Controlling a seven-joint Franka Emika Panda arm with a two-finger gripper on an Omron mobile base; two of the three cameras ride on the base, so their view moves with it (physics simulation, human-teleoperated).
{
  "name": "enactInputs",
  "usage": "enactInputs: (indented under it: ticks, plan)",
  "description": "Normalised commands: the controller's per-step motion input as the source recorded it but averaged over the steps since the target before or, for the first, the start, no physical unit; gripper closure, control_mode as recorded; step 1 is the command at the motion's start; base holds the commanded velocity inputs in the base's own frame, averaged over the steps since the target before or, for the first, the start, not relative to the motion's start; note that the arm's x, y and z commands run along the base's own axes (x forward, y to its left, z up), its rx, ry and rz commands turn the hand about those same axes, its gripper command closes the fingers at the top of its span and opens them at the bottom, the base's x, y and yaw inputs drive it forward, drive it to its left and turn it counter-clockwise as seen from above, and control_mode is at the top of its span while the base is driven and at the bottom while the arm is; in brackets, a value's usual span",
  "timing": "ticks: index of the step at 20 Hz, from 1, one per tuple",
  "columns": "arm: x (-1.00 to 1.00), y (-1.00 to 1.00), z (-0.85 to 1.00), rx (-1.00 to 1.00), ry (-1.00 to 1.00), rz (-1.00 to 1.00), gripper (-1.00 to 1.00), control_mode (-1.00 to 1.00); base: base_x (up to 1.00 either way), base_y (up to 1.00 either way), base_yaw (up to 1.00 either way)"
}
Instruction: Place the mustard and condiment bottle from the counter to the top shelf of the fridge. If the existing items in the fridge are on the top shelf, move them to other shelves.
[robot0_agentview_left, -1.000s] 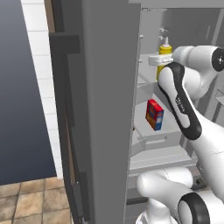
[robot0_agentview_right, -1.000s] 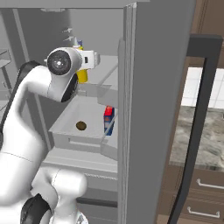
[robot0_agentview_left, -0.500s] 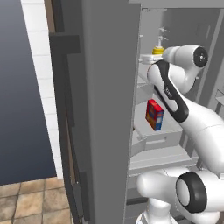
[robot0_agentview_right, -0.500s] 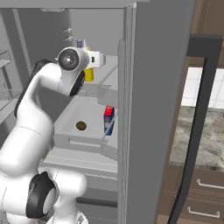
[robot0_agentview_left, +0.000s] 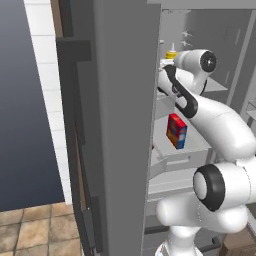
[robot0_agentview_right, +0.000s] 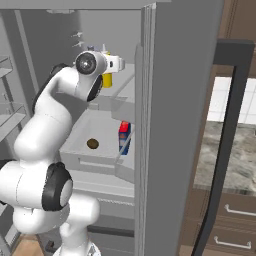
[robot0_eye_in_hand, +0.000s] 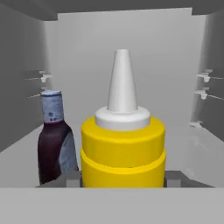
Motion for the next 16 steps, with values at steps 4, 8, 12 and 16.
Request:
enactInputs:
  ticks: [4,8,12,16]
  plan:
    - [0.81,0.00,-0.32,0.00,0.00,-0.01,1.00,-1.00,0.00,0.00,0.00]
    - [0.56,0.00,-0.49,0.00,0.00,0.00,1.00,-1.00,0.00,0.00,0.00]
    - [0.29,0.00,-0.47,0.00,0.00,0.00,1.00,-1.00,0.00,0.00,0.00]
    - [0.00,-0.02,-0.31,0.00,0.00,0.00,1.00,-1.00,0.00,0.00,0.00]
